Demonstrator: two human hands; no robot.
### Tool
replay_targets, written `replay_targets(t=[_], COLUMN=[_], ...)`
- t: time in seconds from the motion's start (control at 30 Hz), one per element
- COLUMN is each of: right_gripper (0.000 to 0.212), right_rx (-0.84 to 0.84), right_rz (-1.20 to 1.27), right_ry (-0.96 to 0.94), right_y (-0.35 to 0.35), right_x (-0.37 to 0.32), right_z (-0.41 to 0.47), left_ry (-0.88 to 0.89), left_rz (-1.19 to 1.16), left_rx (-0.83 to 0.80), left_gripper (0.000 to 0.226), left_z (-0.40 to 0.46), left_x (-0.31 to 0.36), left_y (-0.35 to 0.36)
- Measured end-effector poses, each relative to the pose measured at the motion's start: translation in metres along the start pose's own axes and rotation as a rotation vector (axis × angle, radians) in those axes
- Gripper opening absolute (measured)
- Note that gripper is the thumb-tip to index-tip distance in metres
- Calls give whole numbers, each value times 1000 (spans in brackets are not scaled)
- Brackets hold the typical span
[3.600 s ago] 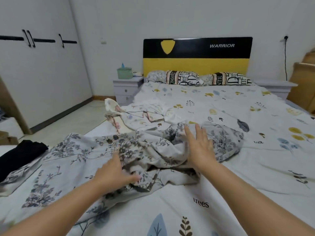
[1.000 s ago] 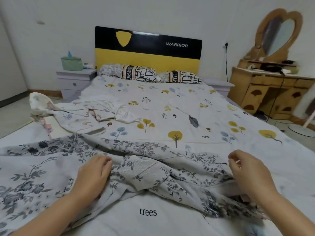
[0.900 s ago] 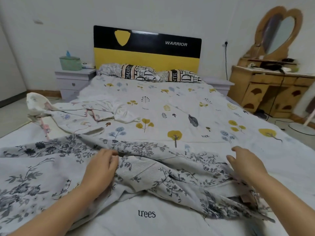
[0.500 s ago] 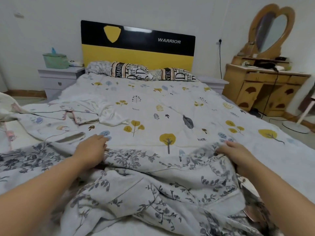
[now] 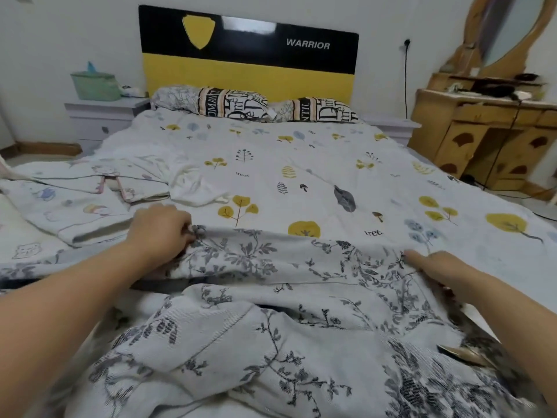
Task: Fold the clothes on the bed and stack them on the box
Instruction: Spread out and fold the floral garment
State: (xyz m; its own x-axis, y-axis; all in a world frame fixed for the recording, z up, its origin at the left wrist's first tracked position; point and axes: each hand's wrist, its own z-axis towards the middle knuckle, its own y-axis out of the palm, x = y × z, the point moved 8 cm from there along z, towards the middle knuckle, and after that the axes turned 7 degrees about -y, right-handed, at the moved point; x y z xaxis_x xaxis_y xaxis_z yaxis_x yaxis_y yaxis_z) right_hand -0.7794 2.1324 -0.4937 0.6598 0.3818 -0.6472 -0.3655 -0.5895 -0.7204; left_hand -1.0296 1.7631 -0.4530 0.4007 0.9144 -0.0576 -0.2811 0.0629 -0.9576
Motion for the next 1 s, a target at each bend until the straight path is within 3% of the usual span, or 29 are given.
replay_targets(t=[0.13,0.3,0.4,0.5,0.6,0.67,0.73,0.8,0.87,0.93,1.0], right_gripper=[36,31,49,81,79,79,87,92,88,80,77], right_rx=[-102,496,620,397,191,-57,-315,-364,-355,-389,-358], right_rz=[-53,-192,-356,-490,-643,-765,-834,-744,-702,-669,-516], right_ry=[15,-266,-258,-187,-458,-543,-490,-430,-424,-426,-386], right_y=[5,-66,-65,-30,35,90,129,136,135,129,101], right_x=[-18,-79,-98,-112,-136,-114,-68,-47,-48,-60,-78], right_z=[11,34,49,63,46,39,43,53,53,42,26], left_ry=[-71,-240,-307,-187,84,199,269,299,295,274,144], left_rz=[-74,-262,-446,-533,-512,-377,-95,10,-35,-149,-448], left_rx=[114,287,137,-213,-357,-538,-634,-638,-630,-662,-643], left_gripper=[16,22,32,60,59,65,72,81,83,72,54], left_z=[10,31,34,27,13,-2,-15,-20,-21,-22,-15], left_x=[-4,-8,6,38,78,92,92,89,87,87,81], left_y=[-13,-28,-11,18,20,46,86,113,122,111,78])
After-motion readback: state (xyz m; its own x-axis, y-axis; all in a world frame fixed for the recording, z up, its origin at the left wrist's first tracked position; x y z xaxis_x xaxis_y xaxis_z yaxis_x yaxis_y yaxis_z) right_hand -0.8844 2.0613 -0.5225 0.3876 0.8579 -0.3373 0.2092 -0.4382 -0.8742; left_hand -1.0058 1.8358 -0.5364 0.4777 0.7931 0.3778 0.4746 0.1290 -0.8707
